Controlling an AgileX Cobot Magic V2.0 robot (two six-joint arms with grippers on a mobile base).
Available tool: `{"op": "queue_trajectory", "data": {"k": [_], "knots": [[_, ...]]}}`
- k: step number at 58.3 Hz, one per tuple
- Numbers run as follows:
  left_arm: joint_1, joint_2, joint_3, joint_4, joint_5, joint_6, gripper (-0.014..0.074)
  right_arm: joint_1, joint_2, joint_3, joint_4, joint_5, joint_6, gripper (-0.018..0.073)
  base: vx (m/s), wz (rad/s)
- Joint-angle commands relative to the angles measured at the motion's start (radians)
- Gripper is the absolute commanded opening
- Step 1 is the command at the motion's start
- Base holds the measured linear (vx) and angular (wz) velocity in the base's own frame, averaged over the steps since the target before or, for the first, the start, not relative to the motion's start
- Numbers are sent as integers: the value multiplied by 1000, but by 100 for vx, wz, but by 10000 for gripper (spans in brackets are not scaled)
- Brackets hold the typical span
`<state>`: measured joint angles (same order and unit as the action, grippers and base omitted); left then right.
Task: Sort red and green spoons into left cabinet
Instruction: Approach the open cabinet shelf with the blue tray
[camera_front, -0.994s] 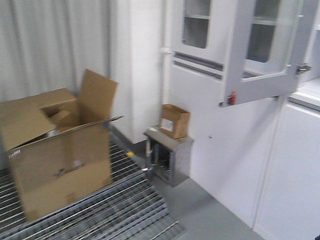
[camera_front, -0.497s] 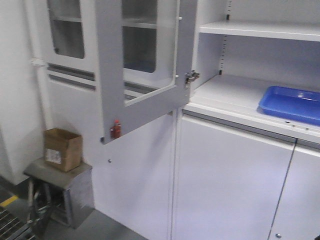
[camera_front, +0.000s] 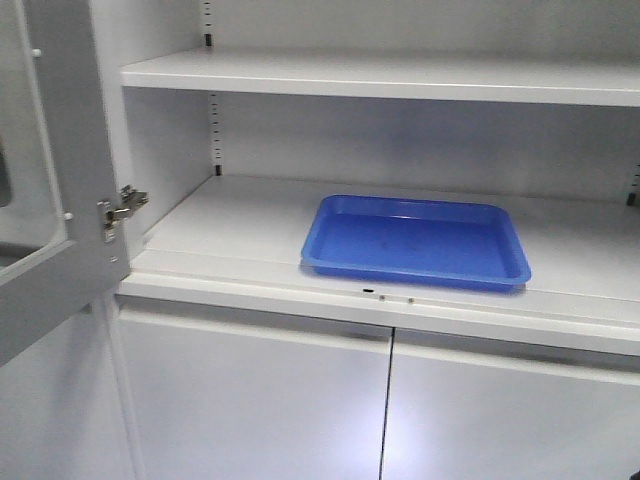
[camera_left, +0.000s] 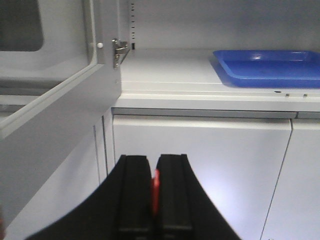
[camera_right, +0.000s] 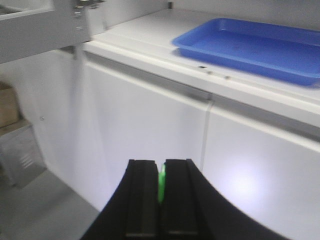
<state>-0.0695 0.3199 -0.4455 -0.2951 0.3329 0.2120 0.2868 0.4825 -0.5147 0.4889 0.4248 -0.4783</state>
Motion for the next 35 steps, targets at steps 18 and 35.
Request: {"op": "queue_trajectory", "data": {"k": [18, 35], "knots": [[1, 9, -27, -17, -86, 0, -3, -1, 8, -32, 9, -70, -3, -3, 41, -31], [1, 9, -27, -17, -86, 0, -3, -1, 8, -32, 9, -70, -3, -3, 37, -15]]}}
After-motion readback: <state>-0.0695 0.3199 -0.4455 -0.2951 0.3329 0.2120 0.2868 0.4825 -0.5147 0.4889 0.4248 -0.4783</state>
